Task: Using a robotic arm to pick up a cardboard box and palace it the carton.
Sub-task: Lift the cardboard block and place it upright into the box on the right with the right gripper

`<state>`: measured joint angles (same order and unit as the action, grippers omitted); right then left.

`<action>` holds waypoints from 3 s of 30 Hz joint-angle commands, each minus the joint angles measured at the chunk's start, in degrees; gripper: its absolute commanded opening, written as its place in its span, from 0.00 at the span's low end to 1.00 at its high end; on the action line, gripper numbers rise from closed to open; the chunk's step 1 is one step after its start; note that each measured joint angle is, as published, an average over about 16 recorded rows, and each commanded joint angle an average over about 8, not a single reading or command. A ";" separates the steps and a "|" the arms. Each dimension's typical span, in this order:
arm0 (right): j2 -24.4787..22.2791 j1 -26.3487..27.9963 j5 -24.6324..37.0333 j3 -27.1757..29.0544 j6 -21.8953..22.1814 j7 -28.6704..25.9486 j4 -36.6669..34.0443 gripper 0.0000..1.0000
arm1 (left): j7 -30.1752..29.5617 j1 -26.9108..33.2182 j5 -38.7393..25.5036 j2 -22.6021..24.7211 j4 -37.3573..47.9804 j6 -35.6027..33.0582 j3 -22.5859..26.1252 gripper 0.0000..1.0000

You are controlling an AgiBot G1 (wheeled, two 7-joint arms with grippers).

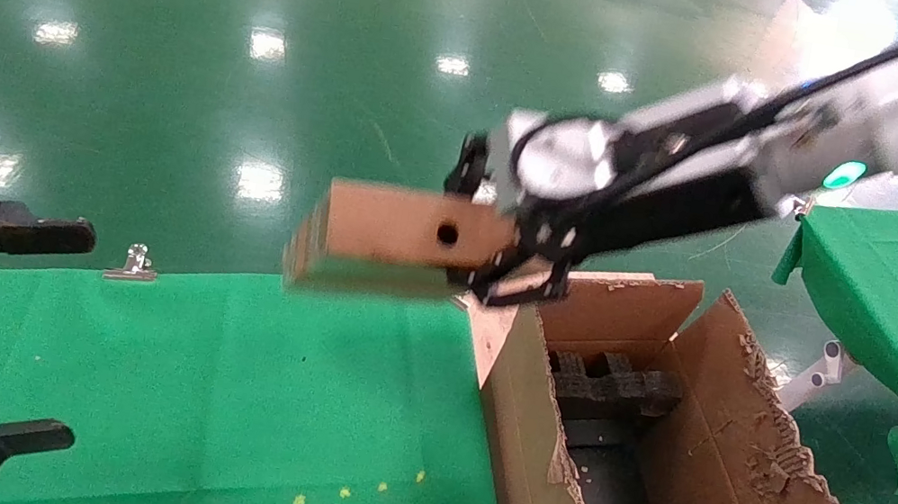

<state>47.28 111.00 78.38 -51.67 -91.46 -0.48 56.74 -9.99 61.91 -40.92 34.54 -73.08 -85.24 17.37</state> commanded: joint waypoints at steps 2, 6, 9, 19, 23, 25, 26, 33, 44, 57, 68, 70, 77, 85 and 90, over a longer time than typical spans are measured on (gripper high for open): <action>-0.79 4.36 -2.88 -2.40 0.01 1.30 -2.69 0.00 | 0.00 0.00 0.01 0.00 0.00 0.00 0.01 1.00; -1.24 6.89 -6.42 -6.40 -0.05 2.52 -4.94 0.00 | 0.01 0.00 0.01 -0.01 0.00 0.01 0.02 1.00; -2.07 8.52 -8.44 -9.64 -0.05 3.70 -6.51 0.00 | 0.01 0.01 0.02 -0.01 0.00 0.01 0.03 1.00; -9.95 15.65 -9.80 -18.93 0.02 7.72 -11.87 0.00 | 0.02 0.01 0.03 -0.02 0.00 0.02 0.05 1.00; -13.84 18.62 -8.70 -23.06 -0.08 8.20 -12.85 0.00 | 0.03 0.01 0.04 -0.02 0.00 0.02 0.06 1.00; -15.74 20.08 -8.17 -25.22 -0.13 8.20 -13.10 0.00 | 0.03 0.02 0.04 -0.03 0.00 0.03 0.06 1.00; -16.71 20.81 -7.97 -26.32 -0.16 8.14 -13.20 0.00 | 0.03 0.02 0.05 -0.03 0.00 0.03 0.07 1.00; -22.77 25.77 -6.34 -34.23 -0.28 7.89 -13.55 0.00 | 0.04 0.02 0.06 -0.03 0.00 0.04 0.08 1.00; -27.10 30.44 -6.31 -44.84 -0.43 6.95 -13.21 0.00 | 0.06 0.02 0.08 -0.04 0.01 0.05 0.10 1.00; -28.97 27.31 -11.55 -46.12 3.43 1.23 -15.04 0.00 | 0.07 0.02 0.09 -0.04 0.03 0.06 0.11 1.00; -32.48 20.31 -16.76 -48.01 13.88 -19.62 -17.59 0.00 | 0.08 0.04 0.11 -0.05 0.04 0.06 0.14 1.00; -33.40 19.68 -16.92 -48.39 15.64 -23.82 -16.58 0.00 | 0.09 0.04 0.11 -0.05 0.04 0.06 0.14 1.00; -37.25 17.13 -17.31 -49.91 22.94 -37.17 -8.90 0.00 | 0.09 0.04 0.12 -0.05 0.05 0.07 0.16 1.00; -39.87 15.44 -13.69 -51.80 29.77 -46.06 1.22 0.00 | 0.10 0.04 0.13 -0.06 0.05 0.08 0.17 1.00; -39.95 15.11 -12.23 -52.39 31.03 -46.93 3.48 0.00 | 0.11 0.04 0.14 -0.07 0.06 0.09 0.17 1.00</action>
<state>7.54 125.94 65.74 -104.07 -60.46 -47.56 59.69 -9.88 61.95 -40.79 34.48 -73.02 -85.15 17.54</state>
